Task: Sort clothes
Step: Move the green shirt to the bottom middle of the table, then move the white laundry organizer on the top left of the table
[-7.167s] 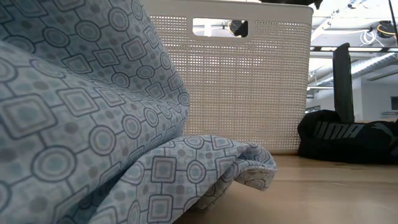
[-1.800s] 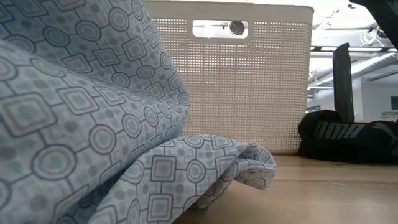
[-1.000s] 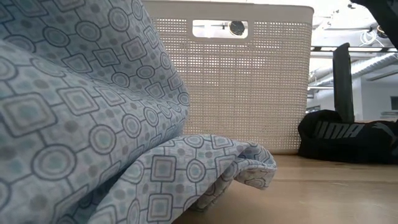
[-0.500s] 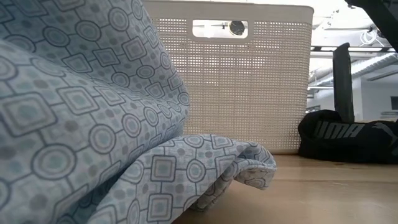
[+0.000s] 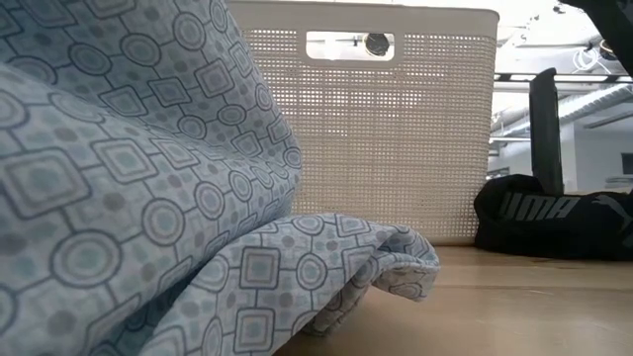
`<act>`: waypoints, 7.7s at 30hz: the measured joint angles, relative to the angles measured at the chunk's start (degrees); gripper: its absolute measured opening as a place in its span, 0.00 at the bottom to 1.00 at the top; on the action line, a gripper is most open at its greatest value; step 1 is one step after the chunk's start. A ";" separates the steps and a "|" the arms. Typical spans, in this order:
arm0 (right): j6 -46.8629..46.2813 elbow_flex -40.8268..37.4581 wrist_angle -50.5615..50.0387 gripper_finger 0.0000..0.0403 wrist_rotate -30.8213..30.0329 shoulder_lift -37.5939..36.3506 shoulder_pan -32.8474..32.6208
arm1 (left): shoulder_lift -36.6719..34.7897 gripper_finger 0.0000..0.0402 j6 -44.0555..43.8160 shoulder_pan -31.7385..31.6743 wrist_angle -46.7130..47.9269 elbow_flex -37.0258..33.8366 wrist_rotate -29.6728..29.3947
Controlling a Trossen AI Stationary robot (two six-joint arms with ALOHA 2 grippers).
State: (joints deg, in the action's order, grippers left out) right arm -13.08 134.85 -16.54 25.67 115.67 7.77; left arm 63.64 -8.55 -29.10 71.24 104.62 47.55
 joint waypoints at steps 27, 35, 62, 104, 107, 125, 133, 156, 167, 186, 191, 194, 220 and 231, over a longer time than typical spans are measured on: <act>7.47 0.33 -1.78 0.00 1.64 -35.96 -14.31 | -8.84 0.40 2.36 -0.07 -21.35 0.00 -25.43; 6.53 0.17 -24.77 0.00 -27.61 -33.74 -21.04 | -7.17 0.40 1.42 -0.07 -21.31 0.00 -25.57; 12.05 0.15 -21.13 0.00 -46.52 -33.30 -45.17 | -4.42 0.40 4.56 -0.07 -21.35 -0.04 -31.39; -73.99 -44.45 -32.15 0.00 -38.06 -37.05 -50.60 | 0.00 0.40 6.10 -0.08 -22.99 -0.02 -31.53; -82.07 -50.97 -32.01 0.00 -33.46 -38.26 -50.17 | 0.49 0.40 6.08 -0.09 -23.15 -0.02 -31.41; -100.29 -54.82 -34.02 0.04 -9.83 -37.37 -51.09 | 0.79 0.40 4.44 -0.09 -22.88 -0.02 -31.11; -96.72 -54.82 -34.10 0.05 -12.93 -37.43 -46.40 | 0.85 0.40 4.82 -0.09 -22.86 -0.02 -31.09; -69.17 -54.82 -51.06 0.57 -16.09 -42.38 -23.09 | 3.42 0.40 5.05 2.05 -16.60 0.04 -19.93; -61.13 -54.77 -64.23 0.35 -34.22 -50.11 -12.00 | 9.53 0.40 -3.18 3.85 -6.94 -0.04 -31.43; -36.17 -69.72 -47.39 0.00 -8.44 -42.96 -1.18 | 9.88 0.40 -8.64 4.87 -3.92 -0.02 -44.97; -35.82 -70.31 -37.64 0.00 -7.15 -42.77 2.21 | 9.87 0.40 -9.10 4.87 -3.11 -0.02 -46.41; -34.45 -70.29 -33.83 0.00 -7.16 -41.78 4.98 | 9.85 0.40 -9.04 4.87 -2.90 -0.02 -46.58; -18.66 -62.81 4.30 0.00 4.04 -20.92 15.15 | 9.85 0.40 -10.63 4.66 -3.41 -0.02 -52.07; -13.60 -59.36 -2.46 0.00 -3.27 -22.88 15.01 | 9.94 0.40 -13.68 4.76 0.10 -0.02 -51.26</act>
State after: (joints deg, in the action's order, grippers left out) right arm -26.68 75.48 -19.00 22.40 92.79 22.78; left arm 73.58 -22.23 -24.34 71.34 104.60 -3.70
